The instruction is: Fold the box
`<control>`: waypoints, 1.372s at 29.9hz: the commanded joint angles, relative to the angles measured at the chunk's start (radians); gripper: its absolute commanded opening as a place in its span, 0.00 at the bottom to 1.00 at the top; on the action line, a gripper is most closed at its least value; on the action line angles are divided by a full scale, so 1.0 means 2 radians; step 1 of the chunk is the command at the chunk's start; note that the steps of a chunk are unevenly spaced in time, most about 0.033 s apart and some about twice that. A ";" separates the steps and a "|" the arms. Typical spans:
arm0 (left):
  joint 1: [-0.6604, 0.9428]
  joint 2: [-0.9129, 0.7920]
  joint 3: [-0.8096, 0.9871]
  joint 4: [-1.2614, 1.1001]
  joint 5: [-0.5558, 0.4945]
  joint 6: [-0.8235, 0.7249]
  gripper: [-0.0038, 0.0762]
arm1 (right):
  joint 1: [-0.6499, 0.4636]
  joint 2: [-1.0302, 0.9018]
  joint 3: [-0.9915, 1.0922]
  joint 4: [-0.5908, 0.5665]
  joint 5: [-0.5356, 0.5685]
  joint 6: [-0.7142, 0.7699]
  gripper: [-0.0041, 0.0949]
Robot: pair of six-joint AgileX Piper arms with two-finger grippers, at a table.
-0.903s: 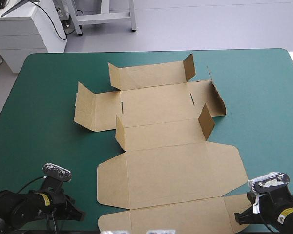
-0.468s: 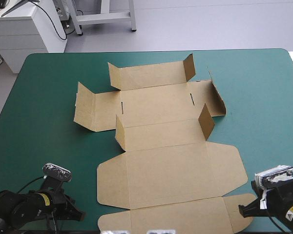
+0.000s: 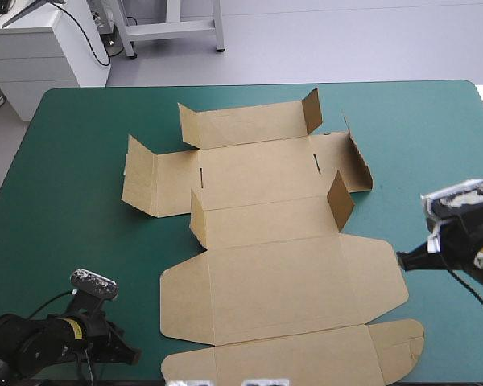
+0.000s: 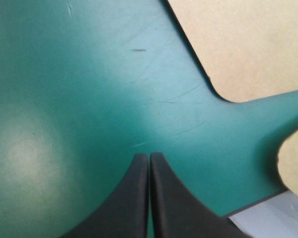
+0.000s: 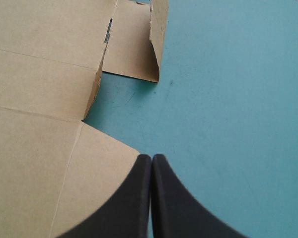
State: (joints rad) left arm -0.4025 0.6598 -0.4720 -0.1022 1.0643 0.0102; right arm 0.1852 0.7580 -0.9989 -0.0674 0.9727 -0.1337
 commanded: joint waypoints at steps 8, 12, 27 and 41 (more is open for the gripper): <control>-0.001 0.001 -0.011 -0.006 -0.015 -0.005 0.04 | 0.000 0.212 -0.158 -0.007 -0.032 -0.006 0.02; -0.001 0.001 -0.011 -0.006 -0.015 -0.005 0.04 | 0.000 0.296 -0.233 -0.007 -0.023 -0.018 0.02; -0.001 0.001 -0.011 -0.006 -0.015 -0.005 0.04 | 0.000 0.511 -0.437 0.002 0.042 -0.017 0.66; -0.001 0.001 -0.011 -0.006 -0.015 -0.005 0.04 | 0.000 0.589 -0.456 0.005 0.040 -0.017 0.69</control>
State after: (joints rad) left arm -0.4025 0.6598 -0.4720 -0.1022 1.0648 0.0102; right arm 0.1852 1.9705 -1.8787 -0.0379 1.0896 -0.1636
